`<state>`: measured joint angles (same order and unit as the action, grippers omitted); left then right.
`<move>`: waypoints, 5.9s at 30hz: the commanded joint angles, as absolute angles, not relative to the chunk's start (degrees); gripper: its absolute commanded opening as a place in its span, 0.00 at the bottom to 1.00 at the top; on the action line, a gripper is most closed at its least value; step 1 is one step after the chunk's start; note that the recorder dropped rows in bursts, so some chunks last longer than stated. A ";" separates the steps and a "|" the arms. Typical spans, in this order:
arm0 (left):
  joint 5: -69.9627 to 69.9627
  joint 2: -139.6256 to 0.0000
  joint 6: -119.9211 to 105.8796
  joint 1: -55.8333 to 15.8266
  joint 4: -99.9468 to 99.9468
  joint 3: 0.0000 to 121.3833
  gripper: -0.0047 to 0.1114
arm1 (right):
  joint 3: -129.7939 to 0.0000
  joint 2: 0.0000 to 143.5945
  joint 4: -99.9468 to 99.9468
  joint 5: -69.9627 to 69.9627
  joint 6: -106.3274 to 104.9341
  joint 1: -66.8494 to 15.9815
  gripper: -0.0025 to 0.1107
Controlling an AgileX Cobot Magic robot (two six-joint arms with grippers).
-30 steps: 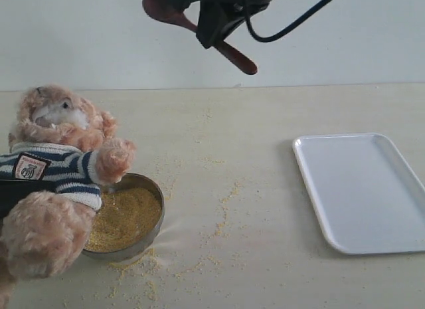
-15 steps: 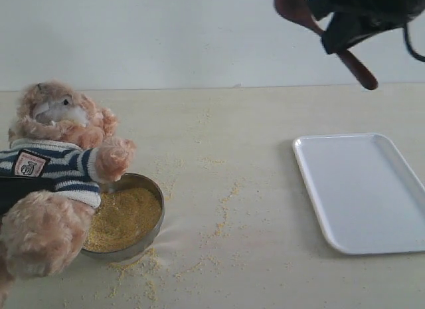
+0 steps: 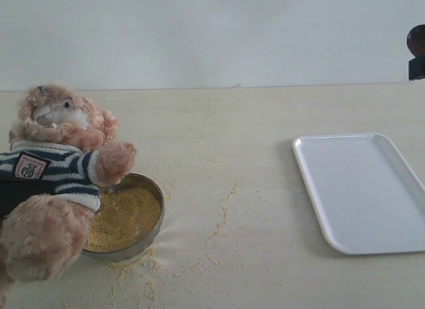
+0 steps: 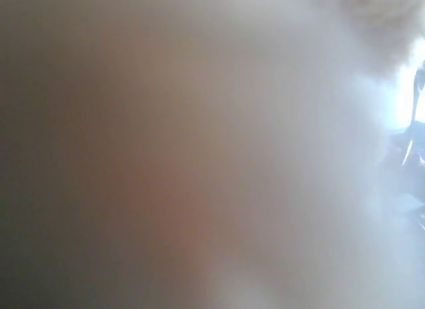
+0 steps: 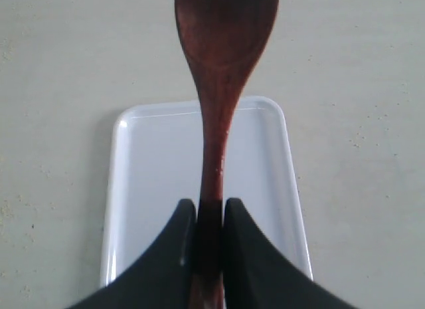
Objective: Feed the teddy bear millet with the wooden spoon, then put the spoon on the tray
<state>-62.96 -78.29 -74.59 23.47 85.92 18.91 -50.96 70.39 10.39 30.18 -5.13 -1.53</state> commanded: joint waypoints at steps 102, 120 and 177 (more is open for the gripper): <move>-67.52 -78.28 -79.98 23.40 89.39 19.20 0.08 | -48.71 79.77 20.51 19.65 -18.20 -5.23 0.02; -68.78 -78.28 -75.27 23.40 90.34 26.03 0.08 | -25.85 28.02 19.70 13.15 -13.05 -5.23 0.02; -69.96 -67.57 -77.17 23.40 93.15 25.90 0.08 | 0.00 5.27 -7.98 7.13 4.77 -5.23 0.02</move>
<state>-68.28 -68.15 -76.97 23.47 92.40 25.63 0.05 5.15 -7.97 7.36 5.14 -5.15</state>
